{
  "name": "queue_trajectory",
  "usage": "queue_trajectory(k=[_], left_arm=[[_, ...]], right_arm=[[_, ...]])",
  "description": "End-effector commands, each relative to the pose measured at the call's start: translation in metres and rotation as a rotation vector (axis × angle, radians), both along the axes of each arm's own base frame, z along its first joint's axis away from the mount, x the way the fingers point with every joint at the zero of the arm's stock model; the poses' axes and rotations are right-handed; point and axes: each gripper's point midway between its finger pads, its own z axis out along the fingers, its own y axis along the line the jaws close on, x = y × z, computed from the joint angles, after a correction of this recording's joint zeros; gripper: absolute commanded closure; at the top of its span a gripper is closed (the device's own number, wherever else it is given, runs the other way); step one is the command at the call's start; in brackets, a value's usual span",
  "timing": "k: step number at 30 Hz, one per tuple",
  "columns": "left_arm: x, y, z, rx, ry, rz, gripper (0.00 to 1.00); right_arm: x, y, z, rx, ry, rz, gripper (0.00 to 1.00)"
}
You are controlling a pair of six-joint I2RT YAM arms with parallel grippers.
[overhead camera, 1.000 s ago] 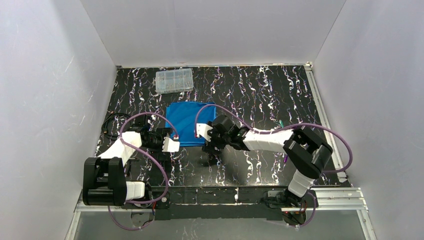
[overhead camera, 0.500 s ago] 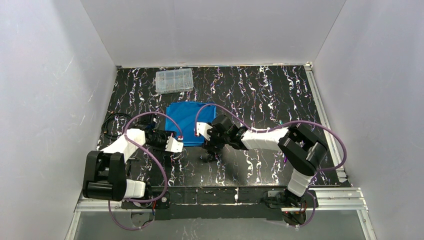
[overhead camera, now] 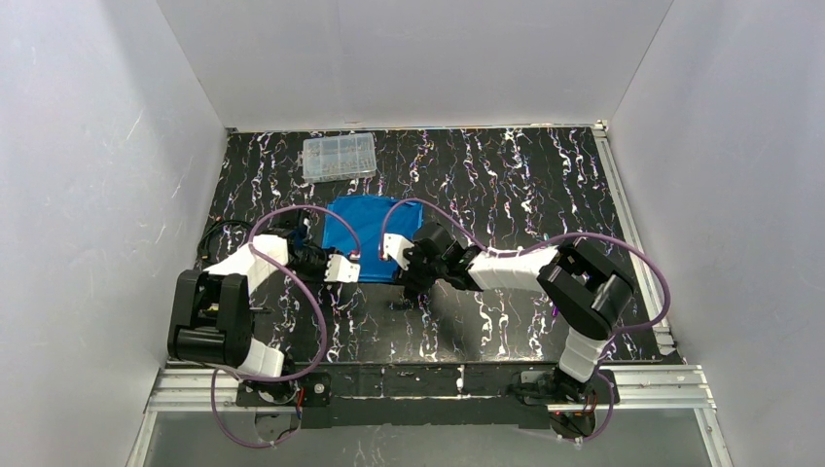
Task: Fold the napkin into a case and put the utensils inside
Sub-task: Pick up the upper triangle-folded napkin from the center of the board.
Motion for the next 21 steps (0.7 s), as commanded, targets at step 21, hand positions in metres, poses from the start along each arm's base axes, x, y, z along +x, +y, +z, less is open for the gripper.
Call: queue_trajectory(k=[21], left_arm=[[0.001,-0.001,-0.011,0.054,0.137,0.114,1.00]], right_arm=[[0.001,0.009,-0.002,0.056,0.180,-0.152,0.77]])
